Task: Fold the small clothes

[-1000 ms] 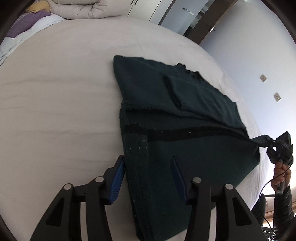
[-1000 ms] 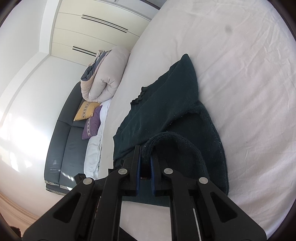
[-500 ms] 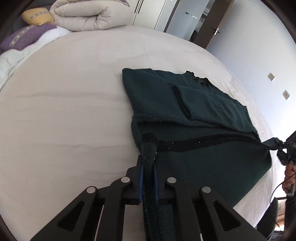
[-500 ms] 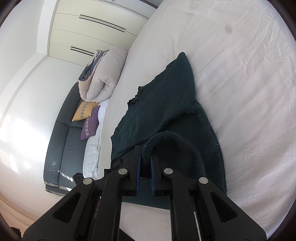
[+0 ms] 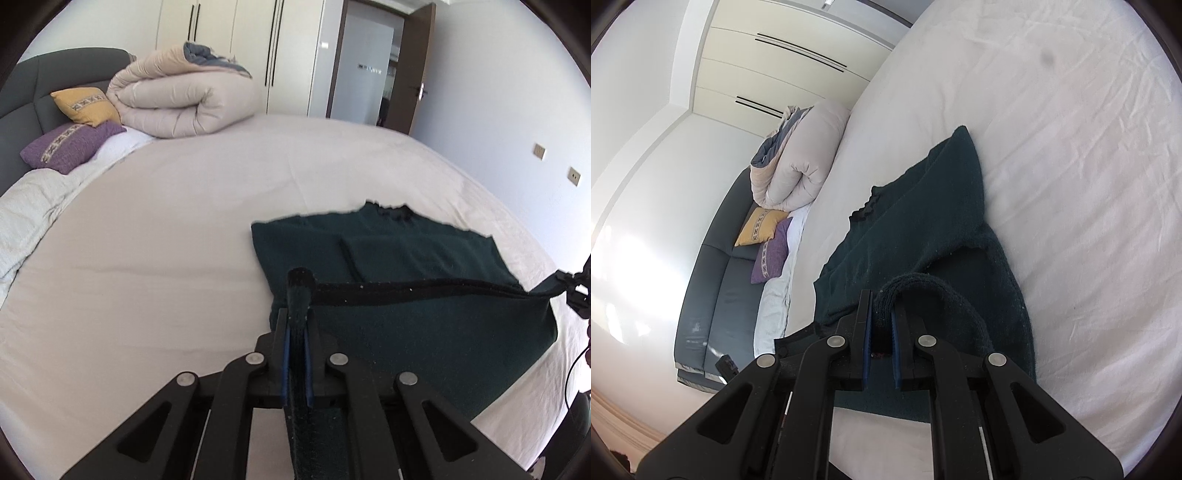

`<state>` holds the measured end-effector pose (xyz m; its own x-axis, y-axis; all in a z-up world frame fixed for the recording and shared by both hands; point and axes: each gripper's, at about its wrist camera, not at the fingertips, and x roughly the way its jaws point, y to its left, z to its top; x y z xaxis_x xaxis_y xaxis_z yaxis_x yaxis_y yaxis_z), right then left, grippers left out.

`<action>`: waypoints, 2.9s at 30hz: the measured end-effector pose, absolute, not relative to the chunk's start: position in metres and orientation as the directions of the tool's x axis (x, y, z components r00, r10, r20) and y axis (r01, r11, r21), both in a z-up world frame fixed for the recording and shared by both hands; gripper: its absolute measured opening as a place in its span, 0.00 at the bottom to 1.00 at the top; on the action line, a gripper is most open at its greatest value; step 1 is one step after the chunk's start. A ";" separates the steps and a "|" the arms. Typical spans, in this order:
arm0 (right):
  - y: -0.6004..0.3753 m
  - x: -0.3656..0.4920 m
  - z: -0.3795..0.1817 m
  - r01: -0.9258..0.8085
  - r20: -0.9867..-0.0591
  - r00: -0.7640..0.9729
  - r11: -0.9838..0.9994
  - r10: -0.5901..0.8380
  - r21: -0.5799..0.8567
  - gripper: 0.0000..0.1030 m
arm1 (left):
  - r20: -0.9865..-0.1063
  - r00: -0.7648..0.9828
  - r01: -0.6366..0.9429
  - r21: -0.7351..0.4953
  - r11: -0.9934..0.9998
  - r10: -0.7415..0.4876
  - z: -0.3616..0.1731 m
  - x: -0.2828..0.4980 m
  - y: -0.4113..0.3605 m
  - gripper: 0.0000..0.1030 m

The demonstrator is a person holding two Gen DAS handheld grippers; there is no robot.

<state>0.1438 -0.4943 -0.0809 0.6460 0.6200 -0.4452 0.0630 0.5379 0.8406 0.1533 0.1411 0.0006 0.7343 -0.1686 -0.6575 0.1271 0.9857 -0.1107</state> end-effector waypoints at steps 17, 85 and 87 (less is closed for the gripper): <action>-0.525 0.276 -0.080 0.141 -0.477 0.681 0.540 0.555 0.830 0.08 | -0.663 0.729 0.036 -0.210 0.977 -0.169 0.001 0.296 0.145 0.05; -0.484 0.167 -0.118 0.186 -0.719 0.614 0.826 0.326 0.533 0.05 | -0.651 0.703 -0.044 -0.440 0.897 -0.285 -0.104 0.210 0.177 0.77; -0.484 0.164 -0.117 0.188 -0.717 0.617 0.824 0.325 0.535 0.05 | -0.654 0.702 -0.044 -0.436 0.899 -0.282 -0.104 0.210 0.176 0.77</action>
